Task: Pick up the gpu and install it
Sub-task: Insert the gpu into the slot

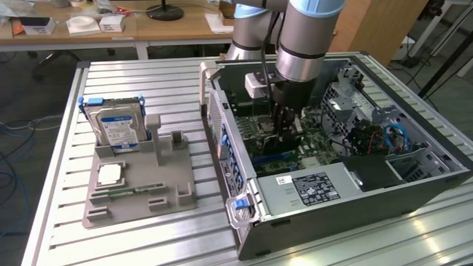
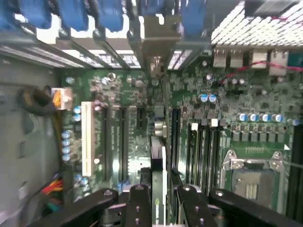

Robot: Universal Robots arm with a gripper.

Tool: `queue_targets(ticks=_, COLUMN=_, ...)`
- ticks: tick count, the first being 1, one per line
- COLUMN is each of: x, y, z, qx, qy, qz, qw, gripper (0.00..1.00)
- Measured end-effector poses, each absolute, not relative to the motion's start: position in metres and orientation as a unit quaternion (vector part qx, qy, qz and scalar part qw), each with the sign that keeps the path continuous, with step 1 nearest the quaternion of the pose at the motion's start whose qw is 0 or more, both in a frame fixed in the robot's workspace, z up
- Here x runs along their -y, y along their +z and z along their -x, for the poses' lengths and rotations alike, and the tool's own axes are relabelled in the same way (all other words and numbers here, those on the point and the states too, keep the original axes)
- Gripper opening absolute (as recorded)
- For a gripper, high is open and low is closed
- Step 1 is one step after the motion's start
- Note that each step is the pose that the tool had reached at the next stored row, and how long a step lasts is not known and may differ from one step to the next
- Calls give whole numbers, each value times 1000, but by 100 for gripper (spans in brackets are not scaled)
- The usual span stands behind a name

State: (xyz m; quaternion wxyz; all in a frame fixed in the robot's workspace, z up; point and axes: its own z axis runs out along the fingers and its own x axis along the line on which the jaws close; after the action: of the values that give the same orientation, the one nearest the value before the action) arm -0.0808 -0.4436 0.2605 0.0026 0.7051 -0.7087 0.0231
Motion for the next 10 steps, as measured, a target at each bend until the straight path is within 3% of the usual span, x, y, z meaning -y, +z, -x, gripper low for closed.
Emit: queue_targets(ticks=10, x=444, y=258, z=81, qx=709, qy=26, qz=-705, qw=6, gripper=26)
